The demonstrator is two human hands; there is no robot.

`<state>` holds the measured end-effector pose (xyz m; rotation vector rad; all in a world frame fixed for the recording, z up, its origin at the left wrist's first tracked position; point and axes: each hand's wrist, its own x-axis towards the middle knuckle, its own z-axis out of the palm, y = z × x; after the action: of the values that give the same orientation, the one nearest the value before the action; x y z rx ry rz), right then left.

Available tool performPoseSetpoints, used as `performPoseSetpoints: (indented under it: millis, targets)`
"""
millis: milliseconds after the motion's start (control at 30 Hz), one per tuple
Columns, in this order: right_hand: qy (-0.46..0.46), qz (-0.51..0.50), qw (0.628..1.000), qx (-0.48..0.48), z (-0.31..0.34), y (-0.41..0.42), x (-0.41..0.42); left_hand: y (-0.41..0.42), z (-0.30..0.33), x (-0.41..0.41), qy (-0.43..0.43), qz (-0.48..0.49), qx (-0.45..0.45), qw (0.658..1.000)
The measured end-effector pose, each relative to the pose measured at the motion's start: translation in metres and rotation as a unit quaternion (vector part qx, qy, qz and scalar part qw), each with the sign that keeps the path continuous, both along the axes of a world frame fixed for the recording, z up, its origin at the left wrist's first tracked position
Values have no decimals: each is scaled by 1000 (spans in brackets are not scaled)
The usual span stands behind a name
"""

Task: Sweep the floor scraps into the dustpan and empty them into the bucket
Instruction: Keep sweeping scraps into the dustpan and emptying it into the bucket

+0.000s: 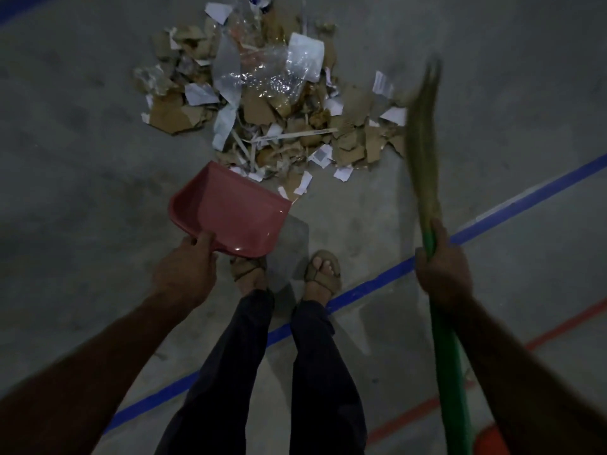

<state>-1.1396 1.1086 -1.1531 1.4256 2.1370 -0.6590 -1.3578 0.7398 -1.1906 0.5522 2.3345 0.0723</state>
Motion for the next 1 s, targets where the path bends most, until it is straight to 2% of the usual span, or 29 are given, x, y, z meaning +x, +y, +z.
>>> performPoseSetpoints:
  millis: [100,200,300,467,567,667,800,1000]
  targets:
    - [-56,-11,996,-61,-47,34,-42,-15,-9,-2,-17,-5,13,1000]
    - [-90,64,991,-71,-65,41,-68,-31,-11,0,-19,8,13,1000]
    - [-50,142,987,-57,-61,27,-67,-43,-14,0,-25,20,4,999]
    - [-23,209,975,-76,-23,-13,-48,-49,-9,-3,-29,49,0,998]
    - [17,218,973,-71,5,-35,-38,-46,-6,-7,-32,53,1,998]
    - [74,212,974,-20,32,-56,-28,-44,-4,-11,-33,55,4,998]
    - [28,167,985,25,64,-79,-29,-47,-6,-20,-26,51,-16,998]
    - [13,164,986,22,67,-104,-35,-55,-33,-42,-1,47,-41,998]
